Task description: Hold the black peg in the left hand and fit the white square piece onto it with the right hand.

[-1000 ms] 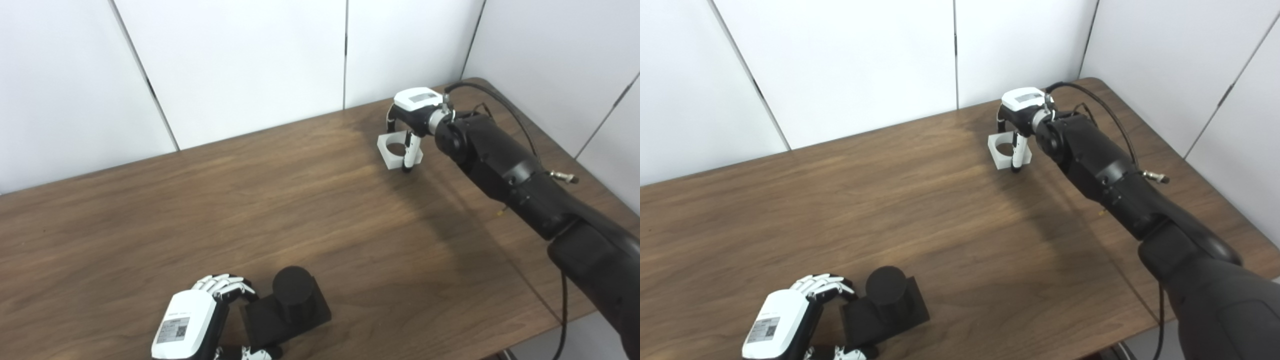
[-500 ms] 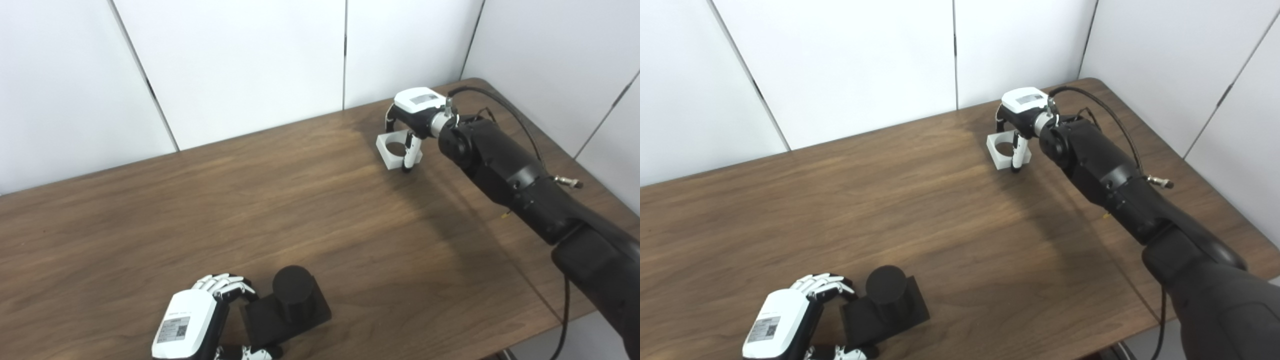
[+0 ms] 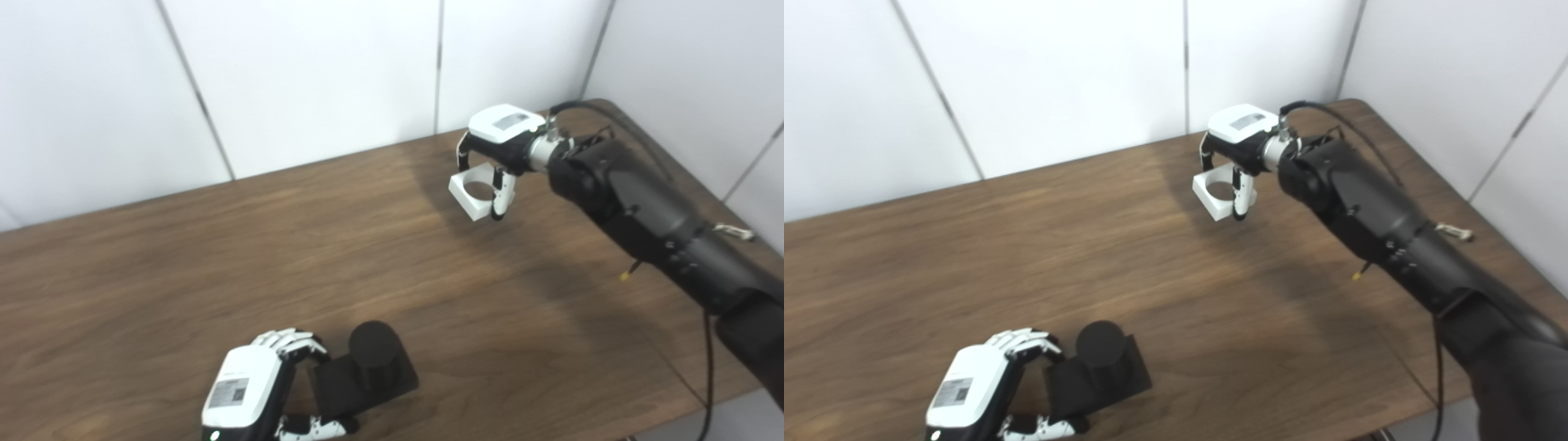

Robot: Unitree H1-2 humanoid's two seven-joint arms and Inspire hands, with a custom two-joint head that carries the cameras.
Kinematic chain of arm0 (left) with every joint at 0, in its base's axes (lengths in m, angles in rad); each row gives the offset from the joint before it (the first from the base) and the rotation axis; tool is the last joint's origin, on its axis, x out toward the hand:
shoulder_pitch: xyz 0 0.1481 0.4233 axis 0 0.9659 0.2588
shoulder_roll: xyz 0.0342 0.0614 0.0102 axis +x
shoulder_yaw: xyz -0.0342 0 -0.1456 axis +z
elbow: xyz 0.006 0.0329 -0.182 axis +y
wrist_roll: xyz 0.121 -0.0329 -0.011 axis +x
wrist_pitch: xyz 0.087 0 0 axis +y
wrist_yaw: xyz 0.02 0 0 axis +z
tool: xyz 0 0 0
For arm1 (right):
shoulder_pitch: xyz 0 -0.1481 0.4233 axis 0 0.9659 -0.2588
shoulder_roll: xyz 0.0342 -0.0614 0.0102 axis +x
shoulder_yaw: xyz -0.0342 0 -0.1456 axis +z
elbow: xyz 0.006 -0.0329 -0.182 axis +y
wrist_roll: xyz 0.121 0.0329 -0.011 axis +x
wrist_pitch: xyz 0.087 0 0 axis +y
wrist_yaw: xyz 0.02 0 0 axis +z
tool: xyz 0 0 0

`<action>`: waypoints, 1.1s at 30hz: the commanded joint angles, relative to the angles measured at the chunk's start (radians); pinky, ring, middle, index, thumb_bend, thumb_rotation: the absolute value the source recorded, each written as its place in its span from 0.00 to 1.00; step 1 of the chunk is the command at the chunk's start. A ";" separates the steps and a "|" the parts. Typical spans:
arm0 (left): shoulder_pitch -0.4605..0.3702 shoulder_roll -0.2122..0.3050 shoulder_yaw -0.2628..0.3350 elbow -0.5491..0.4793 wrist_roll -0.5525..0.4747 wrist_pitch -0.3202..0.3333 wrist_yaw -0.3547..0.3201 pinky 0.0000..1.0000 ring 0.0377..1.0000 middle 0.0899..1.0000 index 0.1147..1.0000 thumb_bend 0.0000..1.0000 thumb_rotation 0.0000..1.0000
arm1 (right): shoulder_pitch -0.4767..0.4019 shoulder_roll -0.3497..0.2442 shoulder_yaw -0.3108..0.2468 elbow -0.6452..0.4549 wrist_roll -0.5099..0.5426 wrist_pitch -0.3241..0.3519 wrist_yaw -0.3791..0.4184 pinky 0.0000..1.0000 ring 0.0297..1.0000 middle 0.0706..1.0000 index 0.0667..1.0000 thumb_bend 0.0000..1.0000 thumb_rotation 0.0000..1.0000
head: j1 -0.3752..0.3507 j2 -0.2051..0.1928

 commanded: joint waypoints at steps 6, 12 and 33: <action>0.002 -0.020 -0.038 0.023 0.058 0.034 -0.069 0.85 0.81 0.74 0.42 0.52 0.05 | -0.035 -0.031 -0.037 -0.301 0.025 0.026 0.213 0.93 0.82 0.75 0.45 0.52 0.13 | 0.107 0.024; 0.001 -0.050 -0.059 0.030 0.090 0.058 -0.080 0.86 0.82 0.74 0.42 0.51 0.05 | -0.043 -0.015 -0.057 -0.452 0.059 0.070 0.358 0.93 0.82 0.75 0.45 0.52 0.13 | 0.202 0.038; -0.043 -0.068 -0.103 0.067 0.203 0.084 -0.094 0.83 0.80 0.73 0.42 0.51 0.06 | -0.158 0.082 -0.051 -0.725 0.182 0.215 0.582 0.90 0.79 0.73 0.44 0.52 0.13 | 0.233 0.094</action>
